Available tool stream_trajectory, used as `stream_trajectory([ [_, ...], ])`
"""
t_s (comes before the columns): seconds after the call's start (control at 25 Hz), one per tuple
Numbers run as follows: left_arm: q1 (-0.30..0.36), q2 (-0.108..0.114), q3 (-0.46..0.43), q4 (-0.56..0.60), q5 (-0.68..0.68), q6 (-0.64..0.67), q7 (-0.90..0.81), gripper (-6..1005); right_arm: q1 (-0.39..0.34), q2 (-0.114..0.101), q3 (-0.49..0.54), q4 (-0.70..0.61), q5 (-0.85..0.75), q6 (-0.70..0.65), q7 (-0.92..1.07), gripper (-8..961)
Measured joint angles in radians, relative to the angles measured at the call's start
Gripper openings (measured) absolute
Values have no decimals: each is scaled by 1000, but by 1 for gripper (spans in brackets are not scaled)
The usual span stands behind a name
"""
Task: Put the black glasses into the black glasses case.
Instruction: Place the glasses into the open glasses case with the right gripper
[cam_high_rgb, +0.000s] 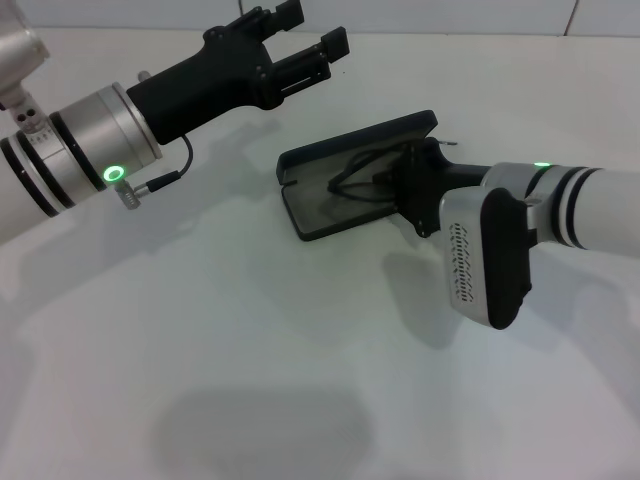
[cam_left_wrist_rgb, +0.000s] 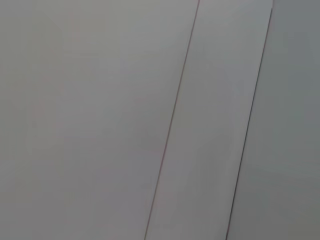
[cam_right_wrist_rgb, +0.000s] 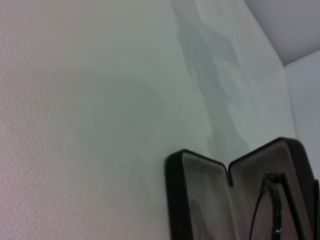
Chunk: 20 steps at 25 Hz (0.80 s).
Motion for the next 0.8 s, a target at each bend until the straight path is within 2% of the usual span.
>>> stream_trajectory([
  [0.36,1,0,0,0,0,0,2,814,15,0,-36,9,27,21,2,70],
  [0.56,3,0,0,0,0,0,3,814,12,0,-53,2,35,20,3,209],
  [0.8,11,1,0,0,0,0,4,814,-36,-2,-39,-59,52,1,4,217],
])
